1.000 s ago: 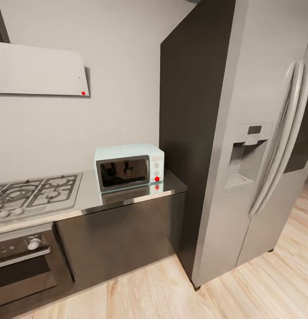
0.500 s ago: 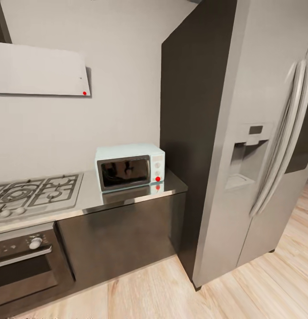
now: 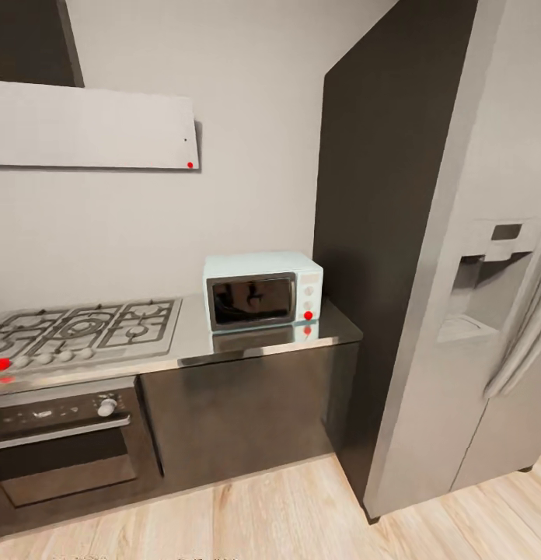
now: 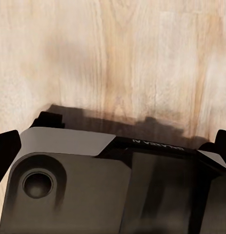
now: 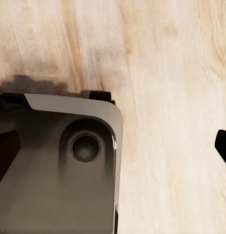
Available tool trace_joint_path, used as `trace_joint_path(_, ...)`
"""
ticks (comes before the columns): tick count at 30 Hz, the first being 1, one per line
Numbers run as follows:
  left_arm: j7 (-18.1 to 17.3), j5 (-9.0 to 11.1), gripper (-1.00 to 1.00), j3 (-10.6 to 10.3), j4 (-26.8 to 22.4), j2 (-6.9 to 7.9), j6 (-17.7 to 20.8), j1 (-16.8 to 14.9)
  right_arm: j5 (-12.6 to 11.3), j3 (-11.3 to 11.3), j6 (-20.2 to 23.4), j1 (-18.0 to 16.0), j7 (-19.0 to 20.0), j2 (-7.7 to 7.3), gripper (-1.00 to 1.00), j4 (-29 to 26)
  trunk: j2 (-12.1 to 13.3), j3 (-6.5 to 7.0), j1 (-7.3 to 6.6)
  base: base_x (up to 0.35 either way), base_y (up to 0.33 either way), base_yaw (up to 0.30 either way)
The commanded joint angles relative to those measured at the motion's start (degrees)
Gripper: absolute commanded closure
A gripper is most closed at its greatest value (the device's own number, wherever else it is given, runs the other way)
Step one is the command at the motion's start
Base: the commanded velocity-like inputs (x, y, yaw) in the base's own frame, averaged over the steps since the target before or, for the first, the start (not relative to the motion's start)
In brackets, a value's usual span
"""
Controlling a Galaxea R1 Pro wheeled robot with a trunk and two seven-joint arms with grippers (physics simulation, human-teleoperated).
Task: In the kitchen, take the popcorn bag from the countertop, put it into the microwave, and heat it until the popcorn is cooked so the cooked popcorn ends up inside the bag.
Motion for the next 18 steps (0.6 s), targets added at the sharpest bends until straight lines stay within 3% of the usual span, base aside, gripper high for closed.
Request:
trace_joint_path(1, -0.18, 0.61, -1.00, -0.48, 0.08, -0.01, -0.07, -0.06, 0.28, -0.06, -0.36, -0.07, 0.10, -0.02, -1.00, 0.17, -0.04, -0.07, 0.00, 0.000, 0.000, 0.274)
trace_joint_path(18, -0.18, 0.21, -1.00, -0.48, 0.08, 0.13, -0.07, 0.93, 0.31, -0.07, -0.47, -0.07, 0.06, 0.07, -1.00, 0.17, -0.04, -0.07, 0.00, 0.000, 0.000, 0.274)
